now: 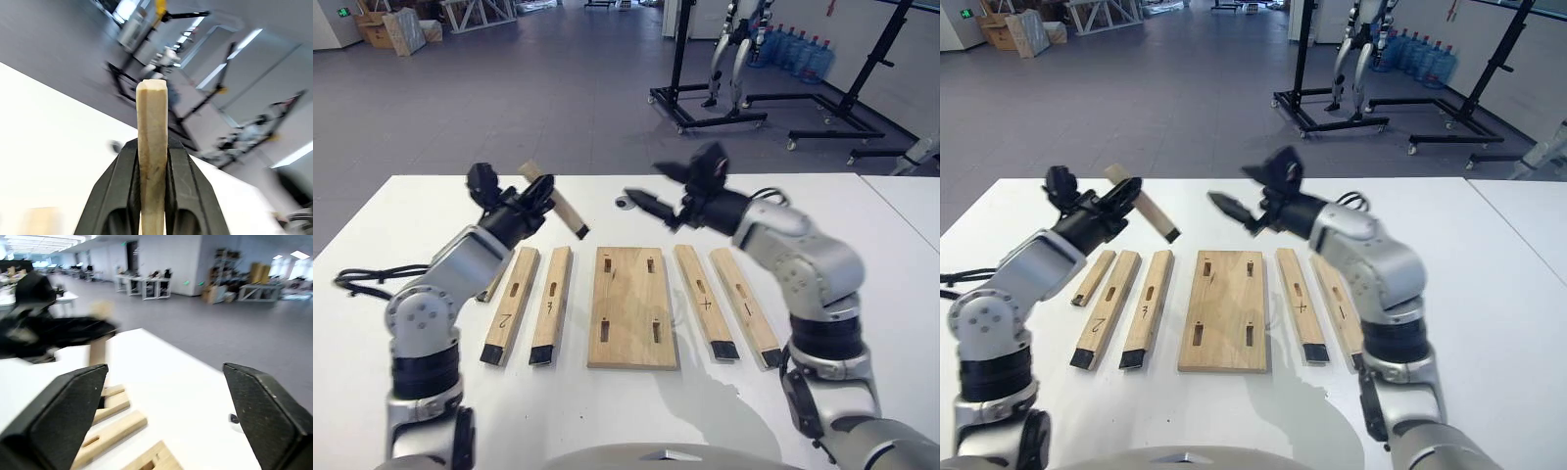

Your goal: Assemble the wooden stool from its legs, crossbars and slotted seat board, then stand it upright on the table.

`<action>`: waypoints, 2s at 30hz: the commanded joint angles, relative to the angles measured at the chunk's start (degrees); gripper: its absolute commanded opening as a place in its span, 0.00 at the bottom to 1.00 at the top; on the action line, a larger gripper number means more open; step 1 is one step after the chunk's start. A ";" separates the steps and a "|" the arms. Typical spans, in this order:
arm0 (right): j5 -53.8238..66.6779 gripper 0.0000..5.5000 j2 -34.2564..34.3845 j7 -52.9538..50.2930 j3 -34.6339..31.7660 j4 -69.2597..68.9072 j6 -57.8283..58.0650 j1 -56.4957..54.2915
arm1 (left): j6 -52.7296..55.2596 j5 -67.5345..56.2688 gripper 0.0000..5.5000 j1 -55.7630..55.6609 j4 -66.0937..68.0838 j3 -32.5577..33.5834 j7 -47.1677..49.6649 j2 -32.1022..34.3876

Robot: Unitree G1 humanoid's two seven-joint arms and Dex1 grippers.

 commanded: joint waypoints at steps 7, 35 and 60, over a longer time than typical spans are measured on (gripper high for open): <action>-2.15 0.91 3.22 -8.60 -2.29 1.17 -2.86 8.97 | -7.13 26.94 0.07 17.22 -7.21 -2.00 -11.81 4.69; -3.89 0.91 3.98 -8.96 2.55 3.17 -5.45 10.11 | -26.59 57.26 0.07 18.84 12.20 -7.80 -31.16 -10.34; -4.39 0.91 4.11 -8.71 3.64 2.74 -5.83 10.88 | -45.43 72.12 0.07 28.91 27.54 -9.95 -32.87 -15.40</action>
